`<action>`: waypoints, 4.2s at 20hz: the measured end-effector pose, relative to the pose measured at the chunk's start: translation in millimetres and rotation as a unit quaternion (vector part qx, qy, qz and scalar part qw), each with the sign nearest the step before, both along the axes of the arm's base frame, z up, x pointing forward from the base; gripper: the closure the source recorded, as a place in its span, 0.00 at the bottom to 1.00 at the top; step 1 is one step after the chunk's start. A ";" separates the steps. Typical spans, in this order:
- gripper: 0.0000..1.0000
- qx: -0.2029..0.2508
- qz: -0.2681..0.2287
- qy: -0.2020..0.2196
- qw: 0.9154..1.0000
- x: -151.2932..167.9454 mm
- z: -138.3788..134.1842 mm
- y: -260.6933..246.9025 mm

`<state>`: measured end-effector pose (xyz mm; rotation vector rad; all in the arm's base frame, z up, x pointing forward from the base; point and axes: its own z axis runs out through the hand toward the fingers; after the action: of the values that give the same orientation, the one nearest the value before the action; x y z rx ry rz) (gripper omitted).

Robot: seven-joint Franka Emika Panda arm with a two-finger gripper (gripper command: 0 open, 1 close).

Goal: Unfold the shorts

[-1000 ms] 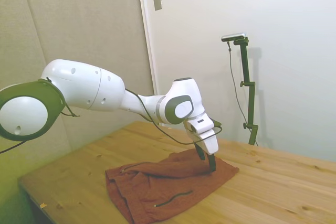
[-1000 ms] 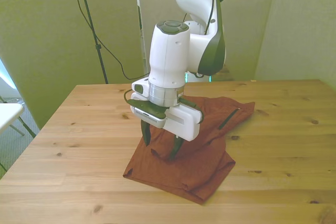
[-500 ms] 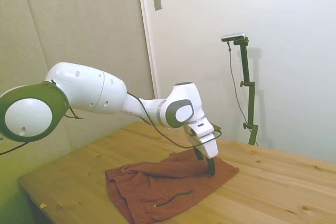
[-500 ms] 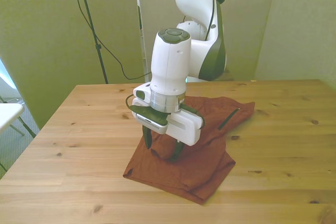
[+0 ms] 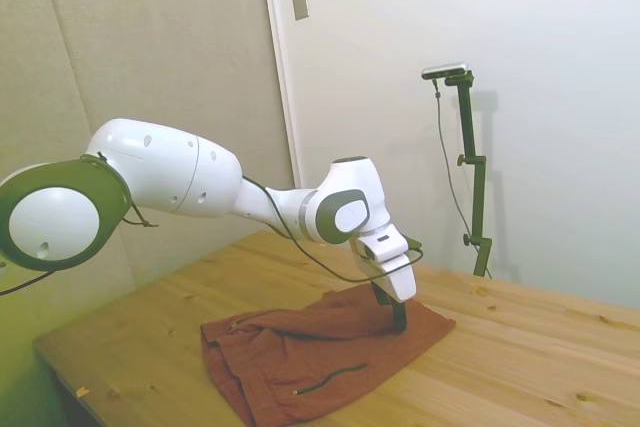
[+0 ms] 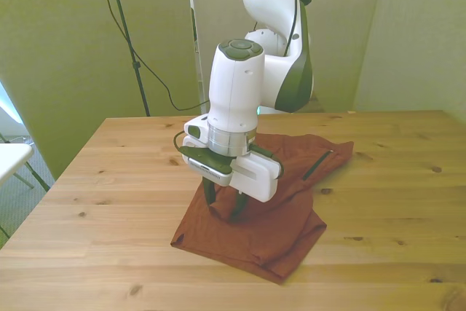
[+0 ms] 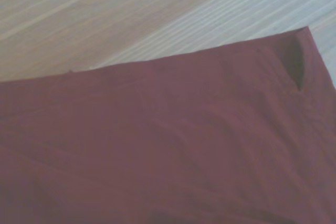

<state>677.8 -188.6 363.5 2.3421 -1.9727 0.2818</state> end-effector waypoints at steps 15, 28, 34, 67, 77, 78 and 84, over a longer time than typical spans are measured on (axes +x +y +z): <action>1.00 -0.002 0.017 -0.014 1.000 -0.8 23.6 20.7; 1.00 -0.003 0.107 -0.084 0.991 -15.5 105.8 179.2; 1.00 0.000 0.118 -0.091 0.989 27.4 95.3 219.1; 0.00 0.045 0.267 -0.009 0.962 -12.6 146.6 363.4; 0.00 0.044 0.277 -0.014 0.960 -125.1 156.0 336.8; 0.00 0.044 0.276 -0.015 0.960 -138.1 155.1 333.4; 0.00 0.065 0.246 -0.005 0.967 -226.8 137.9 299.7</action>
<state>451.0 111.0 501.5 2.8944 -1.4175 0.1910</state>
